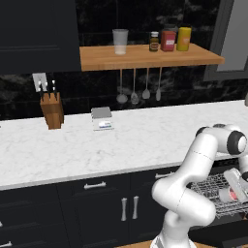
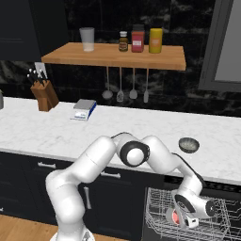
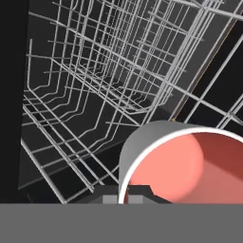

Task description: Pick up the cup and bowl from the counter, place them in the dishwasher, and close the dishwasher door.

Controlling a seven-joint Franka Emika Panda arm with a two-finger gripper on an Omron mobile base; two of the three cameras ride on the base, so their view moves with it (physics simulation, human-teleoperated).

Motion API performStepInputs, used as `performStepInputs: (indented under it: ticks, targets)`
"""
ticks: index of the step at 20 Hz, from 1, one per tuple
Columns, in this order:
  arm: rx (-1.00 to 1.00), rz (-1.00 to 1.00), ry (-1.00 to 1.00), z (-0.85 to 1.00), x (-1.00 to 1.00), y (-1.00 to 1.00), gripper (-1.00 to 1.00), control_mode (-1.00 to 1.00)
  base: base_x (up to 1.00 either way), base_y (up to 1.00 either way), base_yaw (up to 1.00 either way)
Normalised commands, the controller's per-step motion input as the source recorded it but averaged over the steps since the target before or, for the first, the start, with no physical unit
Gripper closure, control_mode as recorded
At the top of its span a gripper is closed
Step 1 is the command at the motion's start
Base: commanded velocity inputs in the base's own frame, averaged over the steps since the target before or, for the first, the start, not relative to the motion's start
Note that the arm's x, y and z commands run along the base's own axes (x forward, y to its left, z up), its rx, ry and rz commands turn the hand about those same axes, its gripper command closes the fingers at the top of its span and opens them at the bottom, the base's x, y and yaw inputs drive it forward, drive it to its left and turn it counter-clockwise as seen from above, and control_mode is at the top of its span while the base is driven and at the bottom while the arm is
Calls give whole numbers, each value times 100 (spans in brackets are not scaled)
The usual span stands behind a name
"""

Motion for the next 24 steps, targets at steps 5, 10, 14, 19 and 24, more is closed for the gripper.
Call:
performStepInputs:
  ticks: [5, 10, 14, 19, 24]
  targets:
    - [0, 0, 0, 0, 0, 0, -100, -100, 0, 0, 0]
    - [-1, 0, 0, 22, -5, 0, -100, -100, 0, 0, 0]
    - [0, 1, 0, 64, -4, 0, -100, -100, 0, 0, 0]
    - [0, 2, -2, 90, -42, 0, -100, -100, 0, 0, 0]
    - [-4, 7, 0, 100, -19, 0, -100, -100, 0, 0, 0]
